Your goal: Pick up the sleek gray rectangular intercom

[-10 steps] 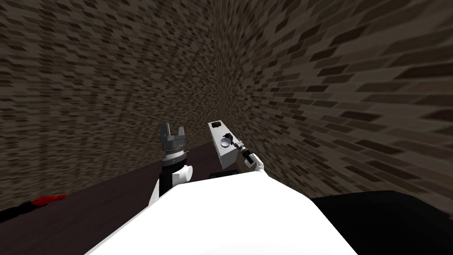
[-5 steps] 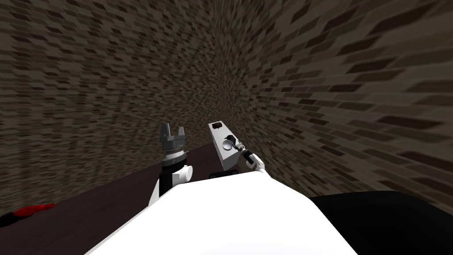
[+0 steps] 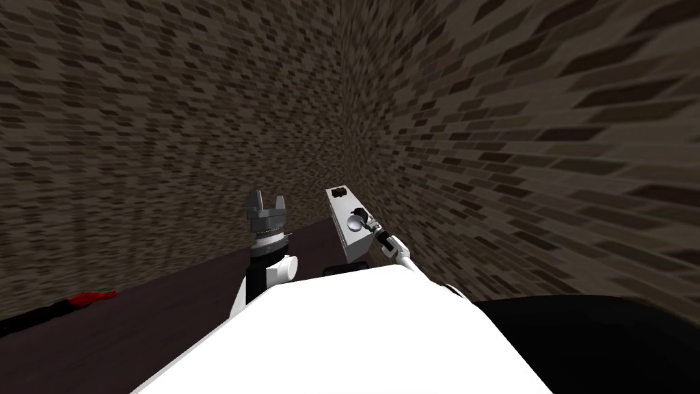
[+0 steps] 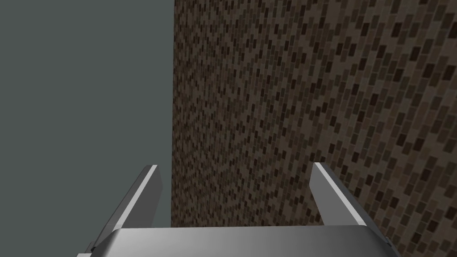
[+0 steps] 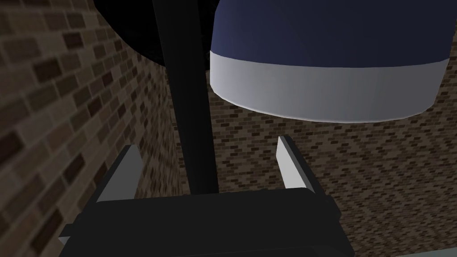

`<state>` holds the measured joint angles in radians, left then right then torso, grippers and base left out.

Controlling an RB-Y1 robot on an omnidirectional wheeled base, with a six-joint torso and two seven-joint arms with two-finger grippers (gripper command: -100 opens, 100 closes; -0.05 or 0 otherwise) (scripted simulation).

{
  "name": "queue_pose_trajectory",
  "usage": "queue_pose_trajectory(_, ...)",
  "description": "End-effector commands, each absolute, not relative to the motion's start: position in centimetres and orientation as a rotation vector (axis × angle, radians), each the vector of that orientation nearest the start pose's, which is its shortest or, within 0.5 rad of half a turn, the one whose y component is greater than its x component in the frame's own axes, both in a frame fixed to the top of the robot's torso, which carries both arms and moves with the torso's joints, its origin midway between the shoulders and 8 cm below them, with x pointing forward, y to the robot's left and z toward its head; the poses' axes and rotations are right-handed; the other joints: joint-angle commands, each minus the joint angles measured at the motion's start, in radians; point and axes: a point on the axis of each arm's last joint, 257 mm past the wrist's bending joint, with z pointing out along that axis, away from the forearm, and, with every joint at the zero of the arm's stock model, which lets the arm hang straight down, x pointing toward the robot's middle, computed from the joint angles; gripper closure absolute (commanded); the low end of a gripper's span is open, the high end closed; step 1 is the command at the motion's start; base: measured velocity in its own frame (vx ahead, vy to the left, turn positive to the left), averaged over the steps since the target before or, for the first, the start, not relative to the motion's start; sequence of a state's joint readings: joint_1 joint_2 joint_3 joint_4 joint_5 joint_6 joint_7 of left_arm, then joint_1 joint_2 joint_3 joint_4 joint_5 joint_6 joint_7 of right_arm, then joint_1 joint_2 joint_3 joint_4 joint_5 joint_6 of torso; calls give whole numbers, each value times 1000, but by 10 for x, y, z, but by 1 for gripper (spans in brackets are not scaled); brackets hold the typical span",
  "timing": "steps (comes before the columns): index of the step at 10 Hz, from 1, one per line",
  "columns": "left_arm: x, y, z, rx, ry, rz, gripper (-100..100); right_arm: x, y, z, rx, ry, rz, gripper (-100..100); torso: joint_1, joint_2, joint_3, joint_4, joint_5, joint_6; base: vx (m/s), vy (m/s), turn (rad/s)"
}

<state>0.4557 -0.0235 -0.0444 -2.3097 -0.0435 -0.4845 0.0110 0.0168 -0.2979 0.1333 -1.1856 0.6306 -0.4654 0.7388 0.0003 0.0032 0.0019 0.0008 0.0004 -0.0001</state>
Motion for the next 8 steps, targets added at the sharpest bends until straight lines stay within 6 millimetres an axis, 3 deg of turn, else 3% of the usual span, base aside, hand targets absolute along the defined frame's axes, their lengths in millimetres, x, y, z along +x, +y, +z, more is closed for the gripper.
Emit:
queue_pose_trajectory(1, 345, 256, 49, -613, 577, -1356, 0, 488, -220, -357, -326, 1688, 267, -100, 0, 0, 0, 0, 0, 0, -56, 13, 89)
queue_pose_trajectory(2, 345, 256, 49, -613, 577, -1356, 0, 487, -222, -361, -323, 1697, 266, -100, 0, 0, 0, 0, 0, 1, -32, 17, -12)
queue_pose_trajectory(3, 345, 256, 49, -613, 577, -1356, 0, 498, -234, -353, -317, 1678, 258, -100, 0, -1, -1, 0, 0, 1, -57, 34, 204)
queue_pose_trajectory(4, 345, 256, 49, -613, 577, -1356, 0, 494, -239, -365, -308, 1705, 254, -100, 1, 0, 0, 0, 0, 0, -47, 29, 93)
queue_pose_trajectory(5, 345, 256, 49, -613, 577, -1356, 0, 506, -251, -354, -304, 1681, 243, -100, 1, 0, 0, 0, 0, 1, -66, 35, 169)
queue_pose_trajectory(8, 345, 256, 49, -613, 577, -1356, 0, 502, -256, -367, -289, 1710, 239, -100, 0, -1, 0, 0, 0, 1, -29, 14, 16)
